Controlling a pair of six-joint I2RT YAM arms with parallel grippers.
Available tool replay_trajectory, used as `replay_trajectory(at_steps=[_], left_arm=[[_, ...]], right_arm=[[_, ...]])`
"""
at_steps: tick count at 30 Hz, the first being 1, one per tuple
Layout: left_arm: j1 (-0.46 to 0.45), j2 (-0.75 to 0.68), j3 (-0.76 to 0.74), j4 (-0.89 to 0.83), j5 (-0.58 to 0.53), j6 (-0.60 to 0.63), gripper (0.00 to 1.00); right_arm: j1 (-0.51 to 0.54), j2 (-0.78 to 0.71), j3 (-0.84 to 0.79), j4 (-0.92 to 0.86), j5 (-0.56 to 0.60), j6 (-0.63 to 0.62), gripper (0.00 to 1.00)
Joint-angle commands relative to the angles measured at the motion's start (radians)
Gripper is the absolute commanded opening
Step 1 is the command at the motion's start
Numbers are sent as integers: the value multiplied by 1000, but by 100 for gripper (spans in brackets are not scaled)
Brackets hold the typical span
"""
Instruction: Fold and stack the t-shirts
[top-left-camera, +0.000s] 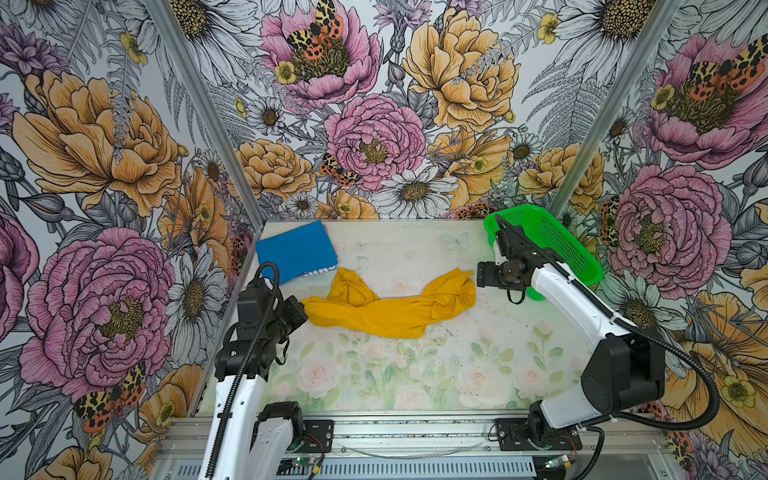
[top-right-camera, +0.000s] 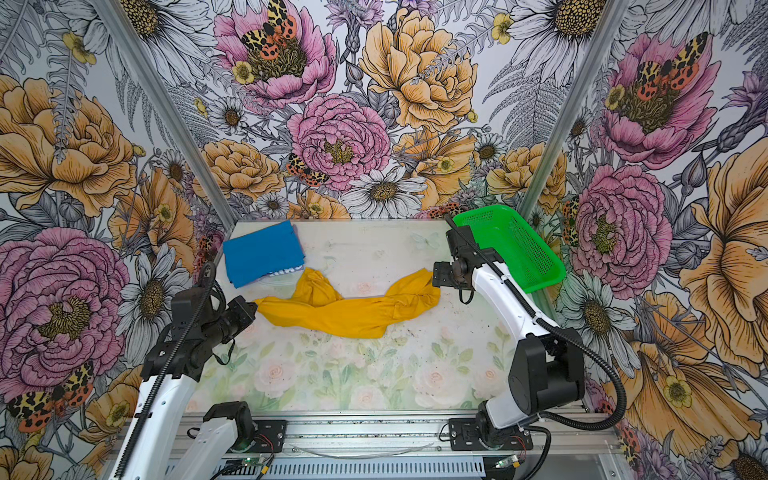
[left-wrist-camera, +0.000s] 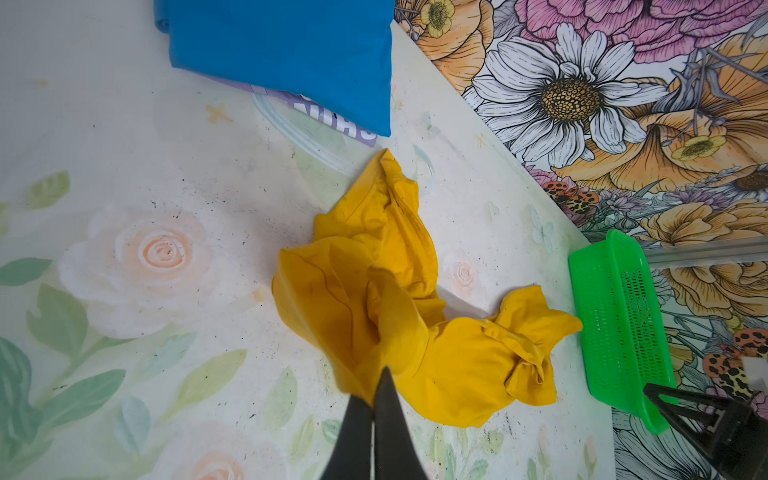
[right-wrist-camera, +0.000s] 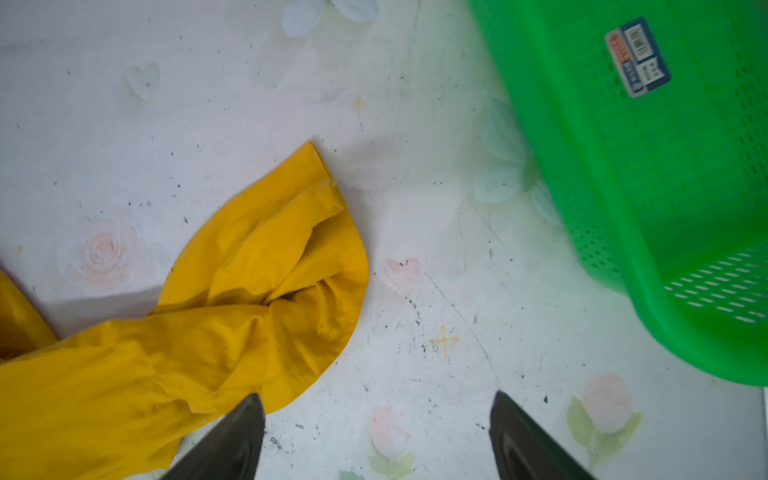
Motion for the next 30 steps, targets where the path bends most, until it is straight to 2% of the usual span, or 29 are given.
replay_trajectory(at_steps=[1,5,9,14,17,24,30], left_arm=[[7,9,20,21,37,33,0],[6,25,8,44,70,33,0],[7,15,5,45,71,34,0],[6,-4,-2,48,61,27,0],[5,0,-4,53,63,25,0],[4,-2,-2,53,71,28,0],[4,-12,-2,53,71,29,0]], right_arm=[[41,-17,-84,22,-40,-24,86],[66,45,-124,96,-80,-4,83],[109,130,-85,118,-109,-1,74],[227,173,-67,136,-129,32,65],[303,191,-57,175,-133,82,64],[385,326,42,184,-18,156,64],[401,375,48,172,82,186,53]])
